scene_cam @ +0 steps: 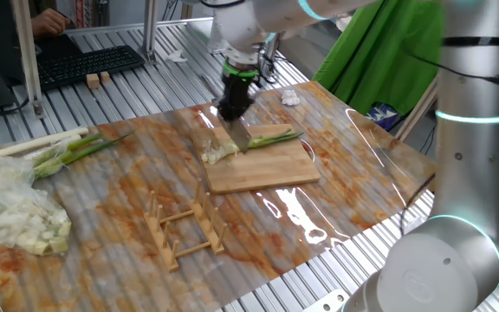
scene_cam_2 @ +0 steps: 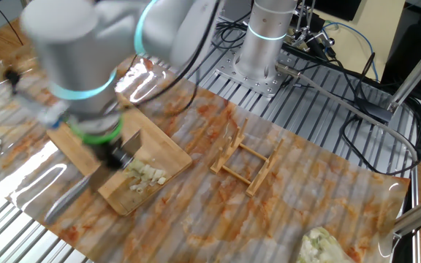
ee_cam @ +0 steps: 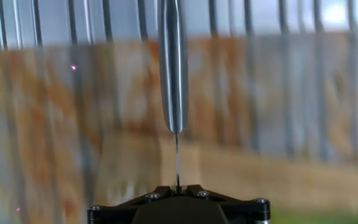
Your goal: Chop the scallions
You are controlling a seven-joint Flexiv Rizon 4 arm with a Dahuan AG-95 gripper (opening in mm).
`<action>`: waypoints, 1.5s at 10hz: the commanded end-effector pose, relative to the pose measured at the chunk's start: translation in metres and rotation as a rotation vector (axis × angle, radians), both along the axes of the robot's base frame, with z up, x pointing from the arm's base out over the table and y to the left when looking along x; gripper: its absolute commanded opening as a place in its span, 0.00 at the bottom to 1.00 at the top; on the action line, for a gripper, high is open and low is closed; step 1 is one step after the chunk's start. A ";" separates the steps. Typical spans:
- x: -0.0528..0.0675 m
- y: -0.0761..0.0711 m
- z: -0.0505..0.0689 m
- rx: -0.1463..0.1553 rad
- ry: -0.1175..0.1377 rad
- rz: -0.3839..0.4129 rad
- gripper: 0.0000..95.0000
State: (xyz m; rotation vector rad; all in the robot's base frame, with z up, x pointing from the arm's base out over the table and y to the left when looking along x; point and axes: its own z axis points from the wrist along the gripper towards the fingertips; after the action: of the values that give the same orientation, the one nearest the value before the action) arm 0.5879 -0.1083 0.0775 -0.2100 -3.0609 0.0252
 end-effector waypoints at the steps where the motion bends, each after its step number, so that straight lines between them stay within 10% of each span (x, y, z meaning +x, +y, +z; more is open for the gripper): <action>1: -0.015 0.001 0.009 -0.002 0.029 -0.039 0.00; 9: -0.013 -0.014 0.021 0.002 0.029 0.005 0.00; 15: -0.012 -0.016 -0.007 0.011 0.030 0.017 0.00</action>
State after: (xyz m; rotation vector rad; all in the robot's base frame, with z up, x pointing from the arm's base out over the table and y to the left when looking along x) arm 0.5733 -0.1235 0.0674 -0.1803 -3.0328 0.0130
